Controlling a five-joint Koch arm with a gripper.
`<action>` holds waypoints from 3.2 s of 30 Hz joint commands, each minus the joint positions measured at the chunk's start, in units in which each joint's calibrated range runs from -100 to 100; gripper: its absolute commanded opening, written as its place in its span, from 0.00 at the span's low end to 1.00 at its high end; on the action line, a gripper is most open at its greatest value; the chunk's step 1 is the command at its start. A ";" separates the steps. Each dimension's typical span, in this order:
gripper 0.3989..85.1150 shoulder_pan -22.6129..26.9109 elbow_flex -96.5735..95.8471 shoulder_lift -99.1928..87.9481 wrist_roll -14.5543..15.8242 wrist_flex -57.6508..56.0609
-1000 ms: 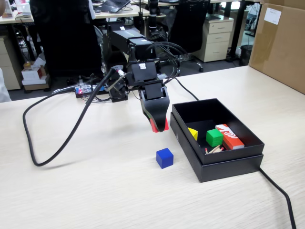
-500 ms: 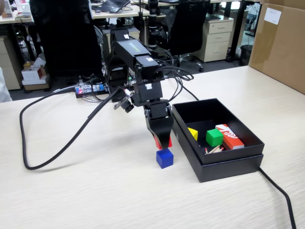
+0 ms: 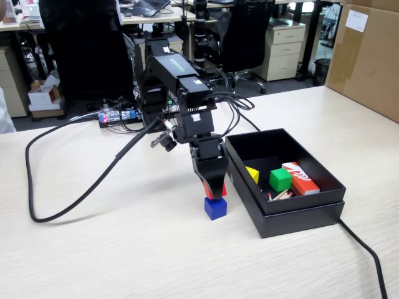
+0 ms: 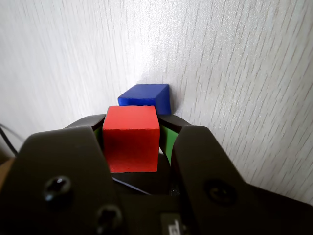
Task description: Put the red cube on top of the blue cube
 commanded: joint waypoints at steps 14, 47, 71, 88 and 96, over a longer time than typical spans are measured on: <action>0.13 0.00 1.16 -1.58 -0.05 5.57; 0.50 0.00 -4.01 -10.65 -0.15 2.98; 0.57 -2.05 -49.61 -79.95 -1.81 0.65; 0.58 -3.47 -98.12 -108.75 -5.37 25.53; 0.58 -4.10 -110.81 -108.87 -7.81 35.55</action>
